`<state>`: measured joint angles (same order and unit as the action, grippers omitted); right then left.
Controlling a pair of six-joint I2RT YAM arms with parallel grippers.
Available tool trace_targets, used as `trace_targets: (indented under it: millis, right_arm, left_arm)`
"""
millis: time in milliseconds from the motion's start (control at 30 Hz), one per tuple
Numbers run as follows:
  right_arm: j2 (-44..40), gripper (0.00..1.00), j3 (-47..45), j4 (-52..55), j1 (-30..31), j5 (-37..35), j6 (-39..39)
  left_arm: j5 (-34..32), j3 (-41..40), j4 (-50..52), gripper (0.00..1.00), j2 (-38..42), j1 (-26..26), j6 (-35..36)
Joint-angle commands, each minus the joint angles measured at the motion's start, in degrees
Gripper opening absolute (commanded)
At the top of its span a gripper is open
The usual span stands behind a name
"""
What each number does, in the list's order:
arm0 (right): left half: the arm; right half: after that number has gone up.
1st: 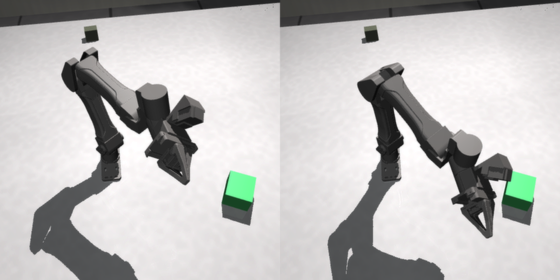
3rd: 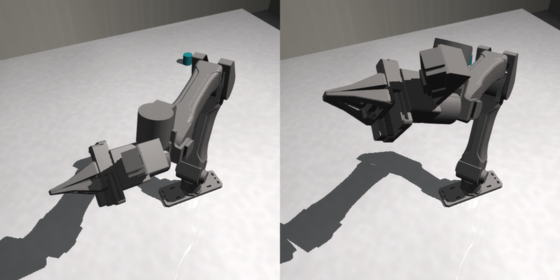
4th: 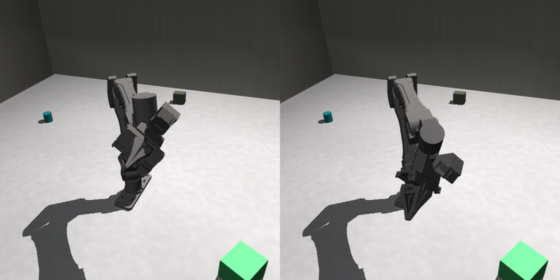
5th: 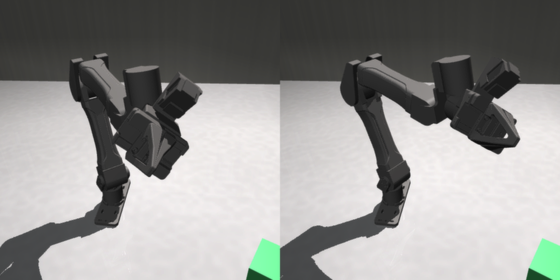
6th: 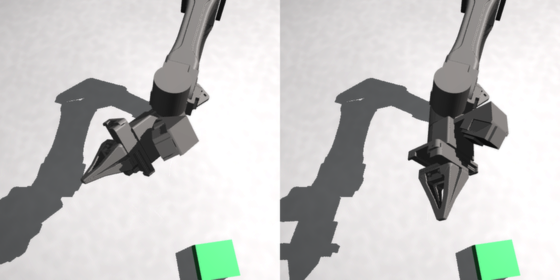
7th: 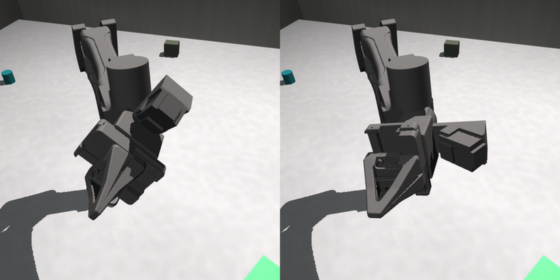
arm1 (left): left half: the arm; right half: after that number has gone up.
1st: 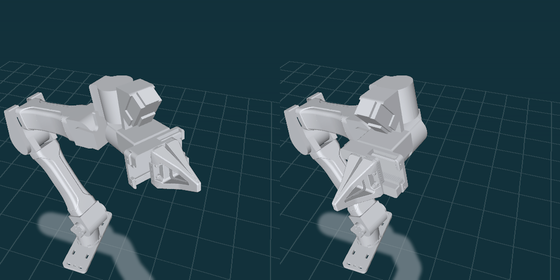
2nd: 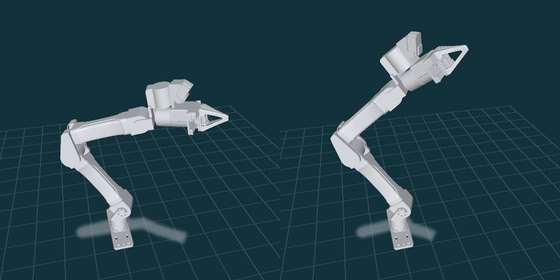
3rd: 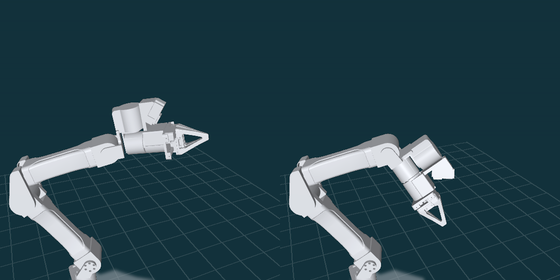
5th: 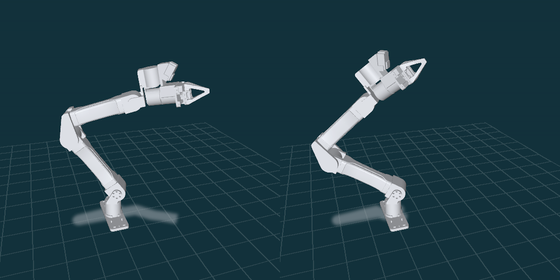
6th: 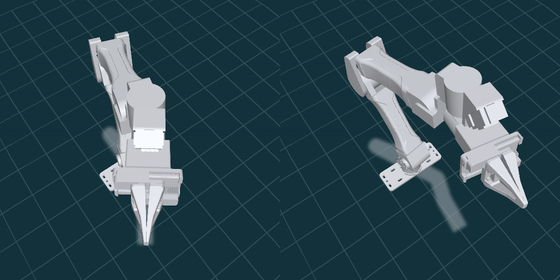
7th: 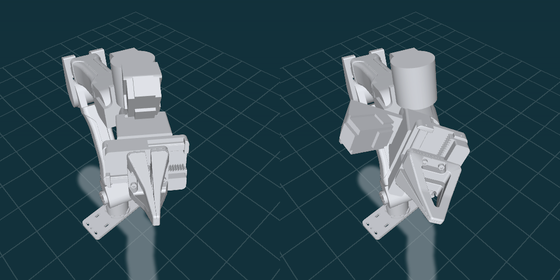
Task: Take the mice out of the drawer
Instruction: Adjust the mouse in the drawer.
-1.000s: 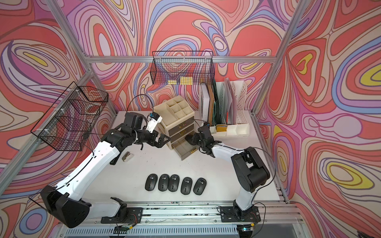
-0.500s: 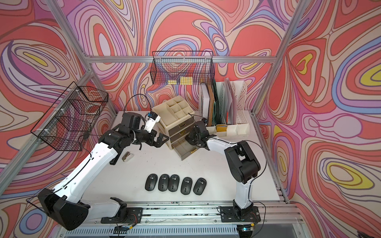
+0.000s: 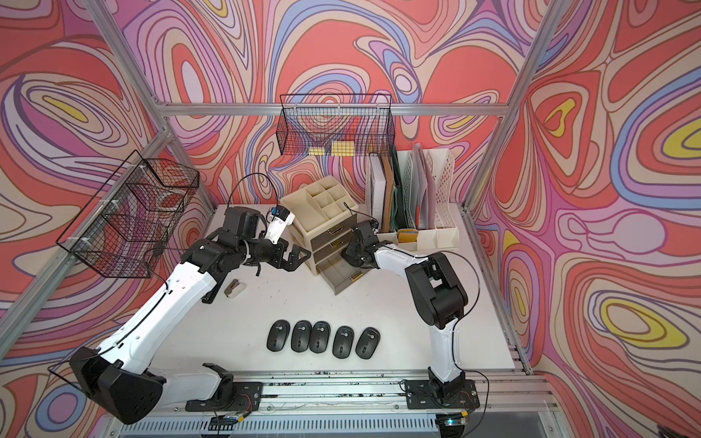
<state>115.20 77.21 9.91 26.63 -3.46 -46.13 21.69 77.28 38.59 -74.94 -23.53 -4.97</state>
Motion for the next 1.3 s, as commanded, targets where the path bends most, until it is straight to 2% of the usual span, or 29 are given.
trace_targets:
  millis: [0,267,467,600,733,1233,1267]
  right_arm:
    - [1.8,0.0,1.2,4.8,-0.7,-0.5,0.1]
    - [0.8,0.0,0.8,9.2,-0.7,-1.9,1.7]
    - [-3.9,0.0,-1.9,8.4,-0.7,-2.3,4.0]
    - [-8.4,0.0,-4.3,3.2,-0.7,2.6,7.2]
    - [-12.1,0.0,-4.2,2.8,-0.7,5.4,10.1]
    - [-36.2,0.0,-12.6,6.9,-0.6,10.3,19.2]
    - [-38.0,0.03,-13.0,7.6,-0.6,10.7,19.8]
  left_arm:
    - [-0.6,-0.1,0.2,0.99,0.1,0.5,-0.6]
    - [-1.2,0.2,0.7,0.99,-0.1,0.5,-0.5]
    - [-1.1,0.2,0.6,0.99,-0.5,0.6,-0.6]
    - [-0.2,0.3,0.6,0.99,-1.1,0.5,-0.4]
    - [0.4,0.4,0.7,0.99,-1.4,0.6,-0.2]
    - [3.1,1.2,0.0,0.99,-0.5,0.5,-1.3]
    - [3.1,1.3,0.1,0.99,-0.6,0.5,-1.4]
